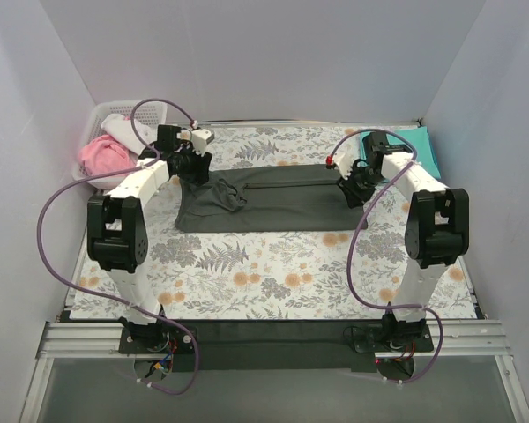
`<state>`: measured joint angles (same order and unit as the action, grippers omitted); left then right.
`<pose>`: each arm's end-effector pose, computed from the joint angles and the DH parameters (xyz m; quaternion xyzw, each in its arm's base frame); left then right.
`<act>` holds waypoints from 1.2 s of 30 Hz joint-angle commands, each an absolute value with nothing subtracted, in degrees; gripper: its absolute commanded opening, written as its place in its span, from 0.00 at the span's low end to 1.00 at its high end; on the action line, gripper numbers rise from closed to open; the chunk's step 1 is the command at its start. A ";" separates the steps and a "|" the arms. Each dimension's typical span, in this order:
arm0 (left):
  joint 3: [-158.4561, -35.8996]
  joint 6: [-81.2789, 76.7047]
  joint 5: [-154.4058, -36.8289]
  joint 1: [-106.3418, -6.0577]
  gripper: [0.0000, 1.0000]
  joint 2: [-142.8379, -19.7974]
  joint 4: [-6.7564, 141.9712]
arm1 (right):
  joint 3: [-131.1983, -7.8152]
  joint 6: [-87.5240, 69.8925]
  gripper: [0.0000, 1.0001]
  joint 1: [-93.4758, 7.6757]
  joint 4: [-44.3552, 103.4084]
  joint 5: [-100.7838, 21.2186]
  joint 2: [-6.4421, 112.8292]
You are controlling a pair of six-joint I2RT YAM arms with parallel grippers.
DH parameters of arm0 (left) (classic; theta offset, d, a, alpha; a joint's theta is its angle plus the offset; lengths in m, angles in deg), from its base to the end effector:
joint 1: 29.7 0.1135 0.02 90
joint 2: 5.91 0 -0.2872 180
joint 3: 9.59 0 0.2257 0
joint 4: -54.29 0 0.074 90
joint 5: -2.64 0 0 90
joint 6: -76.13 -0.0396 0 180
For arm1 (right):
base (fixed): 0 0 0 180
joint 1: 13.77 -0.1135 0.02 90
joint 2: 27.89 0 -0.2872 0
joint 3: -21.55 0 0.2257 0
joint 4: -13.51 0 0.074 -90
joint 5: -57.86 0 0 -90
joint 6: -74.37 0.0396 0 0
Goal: Fold and stack the t-shirts
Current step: Fold the tshirt
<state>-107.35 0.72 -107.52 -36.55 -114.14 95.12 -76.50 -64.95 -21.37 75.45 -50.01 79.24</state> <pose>0.3968 -0.0614 0.2585 -0.0048 0.9307 -0.2229 0.2898 0.3590 0.0602 0.2467 -0.4868 0.8444 0.0851 0.2067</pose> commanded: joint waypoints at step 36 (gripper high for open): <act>-114.36 18.65 -109.16 -43.77 0.44 -113.95 94.59 | -64.71 -54.30 0.32 -43.05 79.29 -70.20 68.98</act>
<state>-120.10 16.63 -109.57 -44.77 -125.44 95.97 -59.54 -54.74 -47.62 76.13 -67.71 73.39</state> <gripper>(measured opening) 0.439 0.310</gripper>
